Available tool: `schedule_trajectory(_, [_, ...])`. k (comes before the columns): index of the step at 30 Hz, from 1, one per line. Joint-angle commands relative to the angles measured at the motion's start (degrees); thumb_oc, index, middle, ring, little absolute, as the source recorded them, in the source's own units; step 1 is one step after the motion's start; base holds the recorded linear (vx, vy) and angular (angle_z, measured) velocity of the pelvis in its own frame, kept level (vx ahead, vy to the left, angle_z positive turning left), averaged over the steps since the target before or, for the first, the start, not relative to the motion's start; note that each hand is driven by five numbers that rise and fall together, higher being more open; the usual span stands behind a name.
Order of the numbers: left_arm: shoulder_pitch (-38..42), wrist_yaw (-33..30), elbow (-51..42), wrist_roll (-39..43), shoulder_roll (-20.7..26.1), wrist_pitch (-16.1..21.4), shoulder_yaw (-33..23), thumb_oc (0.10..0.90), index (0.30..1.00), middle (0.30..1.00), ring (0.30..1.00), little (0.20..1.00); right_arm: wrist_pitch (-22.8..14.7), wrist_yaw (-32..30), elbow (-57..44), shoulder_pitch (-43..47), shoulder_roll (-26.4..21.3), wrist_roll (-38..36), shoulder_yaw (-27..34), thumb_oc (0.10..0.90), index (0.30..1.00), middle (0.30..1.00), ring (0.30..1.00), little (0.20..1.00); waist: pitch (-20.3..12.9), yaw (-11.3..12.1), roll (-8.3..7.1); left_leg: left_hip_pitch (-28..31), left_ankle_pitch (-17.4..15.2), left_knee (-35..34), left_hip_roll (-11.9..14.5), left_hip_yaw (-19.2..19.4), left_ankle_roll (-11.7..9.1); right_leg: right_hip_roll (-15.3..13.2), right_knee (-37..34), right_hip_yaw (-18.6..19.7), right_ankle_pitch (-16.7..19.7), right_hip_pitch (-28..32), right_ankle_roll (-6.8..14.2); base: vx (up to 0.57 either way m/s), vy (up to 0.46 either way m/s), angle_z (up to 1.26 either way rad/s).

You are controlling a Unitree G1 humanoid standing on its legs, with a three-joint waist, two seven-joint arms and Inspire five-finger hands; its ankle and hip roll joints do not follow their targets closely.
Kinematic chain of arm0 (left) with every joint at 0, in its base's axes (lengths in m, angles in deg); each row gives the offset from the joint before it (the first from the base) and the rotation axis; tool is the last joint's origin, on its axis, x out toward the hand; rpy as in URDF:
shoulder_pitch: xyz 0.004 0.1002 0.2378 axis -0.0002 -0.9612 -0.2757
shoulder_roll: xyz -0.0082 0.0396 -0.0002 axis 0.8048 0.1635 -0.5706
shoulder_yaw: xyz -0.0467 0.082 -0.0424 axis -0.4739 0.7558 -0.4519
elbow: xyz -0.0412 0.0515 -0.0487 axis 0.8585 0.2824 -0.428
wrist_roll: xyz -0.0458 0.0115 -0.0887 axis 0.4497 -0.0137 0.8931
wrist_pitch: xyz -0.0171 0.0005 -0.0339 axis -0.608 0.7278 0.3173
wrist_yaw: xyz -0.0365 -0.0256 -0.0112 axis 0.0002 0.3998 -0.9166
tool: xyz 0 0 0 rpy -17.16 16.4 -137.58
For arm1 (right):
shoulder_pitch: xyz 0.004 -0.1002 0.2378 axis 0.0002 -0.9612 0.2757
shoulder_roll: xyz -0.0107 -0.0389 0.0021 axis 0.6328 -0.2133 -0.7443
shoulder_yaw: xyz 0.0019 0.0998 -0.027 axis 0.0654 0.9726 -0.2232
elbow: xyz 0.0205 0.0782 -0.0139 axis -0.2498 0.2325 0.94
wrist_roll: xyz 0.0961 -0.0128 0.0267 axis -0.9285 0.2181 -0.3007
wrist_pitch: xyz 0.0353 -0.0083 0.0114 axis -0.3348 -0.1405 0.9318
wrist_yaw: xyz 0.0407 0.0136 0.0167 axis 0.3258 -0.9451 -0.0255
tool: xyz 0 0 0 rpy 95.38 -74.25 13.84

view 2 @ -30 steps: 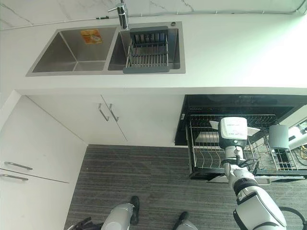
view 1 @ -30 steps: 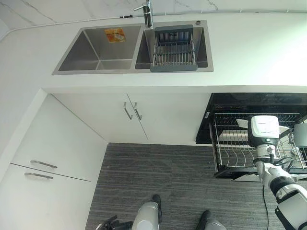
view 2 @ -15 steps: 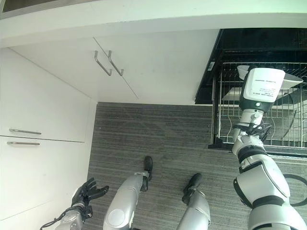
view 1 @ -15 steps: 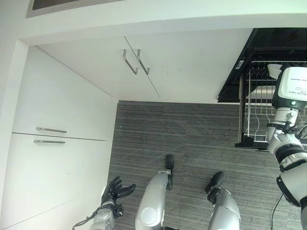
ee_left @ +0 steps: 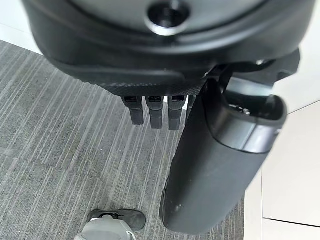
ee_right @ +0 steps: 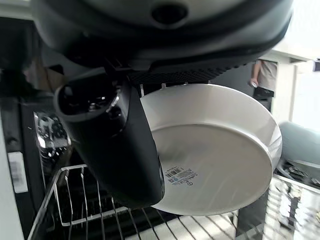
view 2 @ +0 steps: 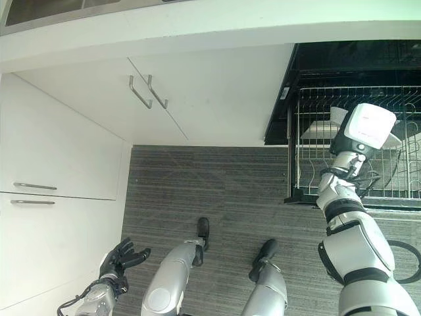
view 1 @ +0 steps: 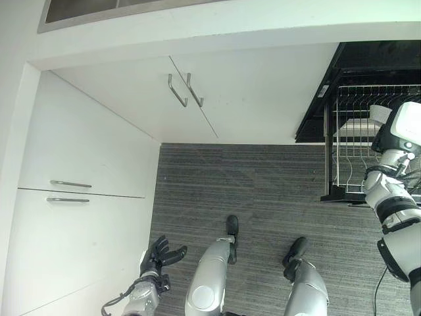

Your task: Place the dishes in the dishwasher.

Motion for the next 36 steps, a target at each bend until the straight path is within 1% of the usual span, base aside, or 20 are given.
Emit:
schedule_trajectory(1, [-3.44,-0.81,1.16,1.64,4.42,1.0,0.88,0.8,0.9,0.9,0.9,0.9,0.18,0.68,1.13,3.04,-1.48,-2.33,-1.01,0.4,0.3,0.3,0.3,0.3,-6.25,0.55,-1.69,-1.16,-4.21,0.32,0.77,-7.53,-3.64,0.45,-2.43,3.18,-0.64,-0.39,2.88,0.0,0.0,0.0])
schedule_trajectory(2, [-3.3,-0.95,1.03,1.68,4.38,0.68,0.78,0.8,0.9,0.9,0.9,0.9,-0.38,2.09,1.49,2.95,-1.42,-2.47,-0.79,0.4,0.3,0.3,0.3,0.3,-6.19,0.41,-1.68,-1.07,-4.19,0.32,0.82,-7.38,-3.68,0.4,-2.43,3.23,-0.55,-0.45,2.87,0.0,0.0,0.0])
schedule_trajectory(8, [-3.23,-0.75,0.12,1.42,4.67,-0.41,0.38,0.8,0.9,0.9,0.9,0.9,-1.08,8.49,1.27,4.04,-1.51,-2.26,-0.87,0.4,0.3,0.3,0.3,0.3,-5.97,0.21,-1.53,-0.78,-4.06,0.32,0.98,-7.05,-3.84,0.26,-2.43,3.3,-0.35,-0.51,2.88,0.0,0.0,0.0])
schedule_trajectory(14, [-3.17,-0.73,-0.27,1.1,4.87,-0.72,0.11,0.8,0.9,0.9,0.9,0.9,-3.5,11.87,1.46,4.92,-1.71,-1.17,-1.26,0.4,0.3,0.3,0.3,0.3,-5.92,0.26,-1.66,-0.86,-3.88,0.32,1.14,-6.99,-3.95,0.22,-2.43,3.27,-0.22,-0.71,2.91,0.0,0.0,0.0])
schedule_trajectory(15, [-3.15,-0.62,-0.31,0.86,4.85,-0.94,0.02,0.8,0.9,0.9,0.9,0.9,-2.41,13.23,1.91,5.07,-1.72,-2.8,-1.54,0.562,0.542,0.542,0.542,0.542,-5.96,0.27,-1.73,-0.82,-3.84,0.32,1.26,-6.89,-4.0,0.18,-2.43,3.31,-0.17,-0.75,2.9,0.0,0.0,0.0])
schedule_trajectory(16, [-3.25,-0.56,-0.48,0.72,4.88,-0.93,-0.06,0.8,0.9,0.9,0.9,0.9,-2.49,13.36,1.89,4.99,-1.63,-3.57,-1.22,0.8,0.9,0.9,0.9,0.9,-5.85,0.26,-1.73,-0.8,-3.8,0.32,1.29,-6.89,-4.01,0.17,-2.43,3.31,-0.1,-0.76,2.89,0.0,0.0,0.0])
schedule_trajectory(19, [-3.25,-0.7,-0.85,0.65,4.76,-1.19,0.07,0.8,0.9,0.9,0.9,0.9,-1.77,15.59,2.09,5.33,-1.71,-4.1,-0.84,0.8,0.9,0.9,0.9,0.9,-5.78,0.21,-1.74,-0.8,-3.79,0.32,1.3,-6.84,-4.03,0.13,-2.43,3.39,-0.02,-0.89,2.86,0.0,0.0,0.0])
schedule_trajectory(22, [-3.26,-0.51,-0.73,0.53,4.74,-1.2,-0.08,0.8,0.9,0.9,0.9,0.9,-1.54,16.5,2.34,5.35,-1.55,-4.71,-0.31,0.8,0.9,0.9,0.9,0.9,-5.7,0.16,-1.83,-0.74,-3.8,0.32,1.32,-6.78,-4.05,0.1,-2.43,3.43,0.05,-0.94,2.87,0.0,0.0,0.0])
schedule_trajectory(30, [-3.06,-0.28,-0.86,0.69,4.83,-1.83,-0.29,0.8,0.9,0.9,0.9,0.9,0.05,18.0,2.12,5.5,-1.15,-5.41,0.03,0.8,0.9,0.9,0.9,0.9,-5.61,0.04,-2.17,-0.44,-3.78,0.32,1.46,-6.65,-4.04,0.09,-2.43,3.58,0.23,-0.84,2.89,0.0,0.001,-0.01])
schedule_trajectory(36, [-2.95,-0.02,-0.77,0.55,4.83,-2.31,-0.43,0.8,0.9,0.9,0.9,0.9,0.06,18.3,1.55,5.53,-1.46,-6.94,-0.07,0.8,0.9,0.9,0.9,0.9,-5.69,-0.14,-2.73,-0.09,-3.76,0.32,1.78,-6.61,-4.14,0.32,-2.43,3.81,0.25,-0.65,2.8,0.0,0.0,0.0])
